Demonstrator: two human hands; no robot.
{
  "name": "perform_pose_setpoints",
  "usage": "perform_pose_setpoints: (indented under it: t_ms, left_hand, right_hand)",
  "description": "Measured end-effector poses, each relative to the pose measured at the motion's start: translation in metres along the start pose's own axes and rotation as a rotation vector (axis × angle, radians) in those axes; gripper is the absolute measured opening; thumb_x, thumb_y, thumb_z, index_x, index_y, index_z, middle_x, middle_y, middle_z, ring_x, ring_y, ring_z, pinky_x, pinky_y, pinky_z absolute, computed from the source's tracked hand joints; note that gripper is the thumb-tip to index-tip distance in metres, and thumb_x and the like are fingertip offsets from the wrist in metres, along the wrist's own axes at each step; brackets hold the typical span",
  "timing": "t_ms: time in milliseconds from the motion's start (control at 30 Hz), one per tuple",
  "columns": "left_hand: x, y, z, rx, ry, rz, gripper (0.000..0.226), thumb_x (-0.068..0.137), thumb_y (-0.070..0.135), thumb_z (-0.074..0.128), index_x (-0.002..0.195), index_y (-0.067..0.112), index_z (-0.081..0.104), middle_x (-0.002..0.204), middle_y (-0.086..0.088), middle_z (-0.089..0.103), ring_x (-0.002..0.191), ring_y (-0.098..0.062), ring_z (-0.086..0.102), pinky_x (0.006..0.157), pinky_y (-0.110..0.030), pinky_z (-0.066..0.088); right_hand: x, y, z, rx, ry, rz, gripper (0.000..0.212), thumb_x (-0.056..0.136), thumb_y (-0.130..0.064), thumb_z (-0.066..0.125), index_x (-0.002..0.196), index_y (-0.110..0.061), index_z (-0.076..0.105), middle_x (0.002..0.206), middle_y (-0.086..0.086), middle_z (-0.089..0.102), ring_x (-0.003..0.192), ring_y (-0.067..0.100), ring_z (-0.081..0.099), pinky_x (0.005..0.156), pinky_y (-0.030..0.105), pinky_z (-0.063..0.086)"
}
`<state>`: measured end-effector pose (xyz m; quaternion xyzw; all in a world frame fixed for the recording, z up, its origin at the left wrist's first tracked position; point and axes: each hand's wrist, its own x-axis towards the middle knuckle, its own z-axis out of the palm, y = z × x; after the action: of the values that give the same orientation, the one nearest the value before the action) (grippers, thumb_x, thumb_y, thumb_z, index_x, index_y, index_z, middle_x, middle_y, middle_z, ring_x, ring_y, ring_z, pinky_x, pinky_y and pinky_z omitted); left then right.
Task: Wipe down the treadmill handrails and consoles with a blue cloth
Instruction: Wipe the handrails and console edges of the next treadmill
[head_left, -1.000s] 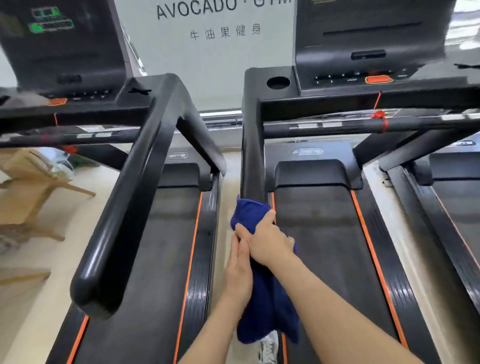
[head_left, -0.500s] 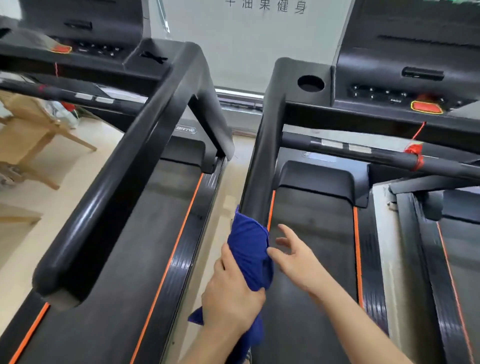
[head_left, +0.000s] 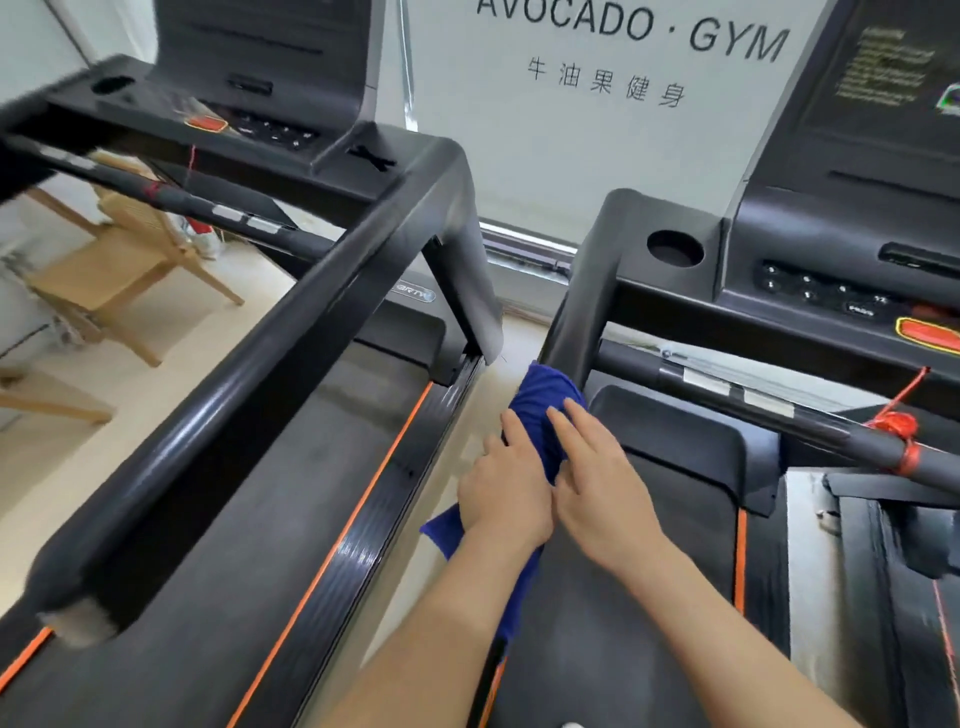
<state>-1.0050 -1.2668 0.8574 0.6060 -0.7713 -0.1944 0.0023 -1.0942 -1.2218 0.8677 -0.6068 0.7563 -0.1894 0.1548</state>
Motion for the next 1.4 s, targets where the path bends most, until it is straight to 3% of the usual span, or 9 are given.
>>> perform_pose_setpoints:
  t_ms: [167, 300, 500, 667, 733, 867, 1067, 1233, 1400]
  left_hand:
    - [-0.078, -0.037, 0.014, -0.014, 0.099, -0.103, 0.075, 0.085, 0.055, 0.046, 0.148, 0.023, 0.021, 0.128, 0.004, 0.054, 0.102, -0.02, 0.063, 0.073, -0.032, 0.047]
    - [-0.124, -0.057, 0.035, 0.093, 0.21, -0.122, 0.058, 0.082, 0.039, 0.041, 0.124, 0.006, 0.062, 0.086, -0.006, 0.067, 0.056, -0.022, 0.063, 0.041, -0.03, 0.046]
    - [-0.07, -0.008, 0.02, 0.197, 0.191, -0.203, 0.074, 0.091, 0.054, 0.04, 0.148, 0.015, 0.014, 0.131, -0.004, 0.047, 0.11, -0.021, 0.056, 0.081, -0.033, 0.048]
    - [-0.04, 0.001, 0.016, 0.072, 0.16, -0.06, 0.095, 0.084, 0.059, 0.057, 0.152, 0.02, 0.004, 0.152, -0.005, 0.029, 0.134, -0.023, 0.036, 0.103, -0.039, 0.04]
    - [-0.067, -0.015, 0.015, 0.13, 0.227, -0.044, 0.089, 0.085, 0.063, 0.052, 0.152, 0.023, 0.01, 0.157, -0.002, 0.022, 0.141, -0.02, 0.027, 0.112, -0.038, 0.03]
    - [-0.142, -0.054, 0.022, -0.103, 0.291, -0.31, 0.069, 0.087, 0.071, 0.018, 0.134, 0.029, 0.046, 0.134, 0.009, 0.053, 0.118, -0.015, 0.055, 0.09, -0.034, 0.049]
    - [-0.137, -0.056, 0.019, 0.007, 0.101, -0.334, 0.061, 0.088, 0.061, 0.002, 0.131, 0.036, 0.037, 0.117, 0.008, 0.065, 0.104, -0.021, 0.063, 0.081, -0.034, 0.047]
    - [-0.129, -0.062, 0.021, -0.066, 0.023, -0.321, 0.078, 0.078, 0.068, -0.011, 0.136, 0.036, 0.031, 0.126, 0.007, 0.06, 0.111, -0.02, 0.058, 0.087, -0.034, 0.044]
    - [-0.127, -0.071, 0.026, -0.107, 0.051, -0.284, 0.075, 0.081, 0.066, -0.004, 0.113, 0.026, 0.051, 0.098, 0.002, 0.068, 0.083, -0.025, 0.067, 0.062, -0.036, 0.048]
  right_hand:
    - [-0.019, -0.01, 0.015, -0.268, -0.155, -0.332, 0.062, 0.082, -0.034, 0.035, 0.135, -0.009, 0.054, 0.146, 0.007, 0.047, 0.138, 0.028, 0.04, 0.102, 0.054, 0.043]
    - [-0.058, -0.016, 0.024, -0.313, -0.227, -0.539, 0.056, 0.084, -0.038, 0.038, 0.131, -0.016, 0.059, 0.143, 0.002, 0.052, 0.136, 0.022, 0.043, 0.105, 0.053, 0.039]
    - [-0.017, 0.024, -0.003, -0.367, -0.183, -0.5, 0.051, 0.087, -0.037, 0.041, 0.13, -0.018, 0.06, 0.141, -0.002, 0.054, 0.129, 0.017, 0.051, 0.098, 0.053, 0.046]
    - [0.033, 0.044, -0.025, -0.404, -0.212, -0.372, 0.053, 0.098, -0.025, 0.04, 0.15, -0.022, 0.03, 0.16, -0.005, 0.022, 0.147, 0.016, 0.017, 0.117, 0.048, 0.014]
    - [0.03, 0.035, -0.022, -0.41, -0.134, -0.343, 0.051, 0.096, -0.027, 0.041, 0.145, -0.014, 0.038, 0.157, 0.005, 0.029, 0.147, 0.024, 0.018, 0.115, 0.05, 0.019]
    - [-0.025, -0.006, 0.018, -0.248, -0.036, -0.492, 0.05, 0.094, -0.042, 0.036, 0.133, -0.018, 0.055, 0.143, 0.011, 0.049, 0.139, 0.03, 0.036, 0.11, 0.054, 0.031]
    - [-0.002, -0.004, 0.041, -0.265, -0.108, -0.811, 0.034, 0.094, -0.035, 0.036, 0.091, -0.027, 0.068, 0.093, -0.008, 0.064, 0.104, 0.017, 0.058, 0.109, 0.039, 0.025]
    - [0.094, 0.014, 0.01, -0.415, -0.003, -0.527, 0.036, 0.086, -0.032, 0.034, 0.061, -0.021, 0.059, 0.075, -0.007, 0.064, 0.085, 0.019, 0.061, 0.095, 0.033, 0.029]
    - [0.046, -0.027, 0.03, -0.375, 0.035, -0.362, 0.035, 0.085, -0.031, 0.044, 0.051, -0.023, 0.051, 0.063, -0.005, 0.061, 0.076, 0.02, 0.058, 0.104, 0.042, 0.028]
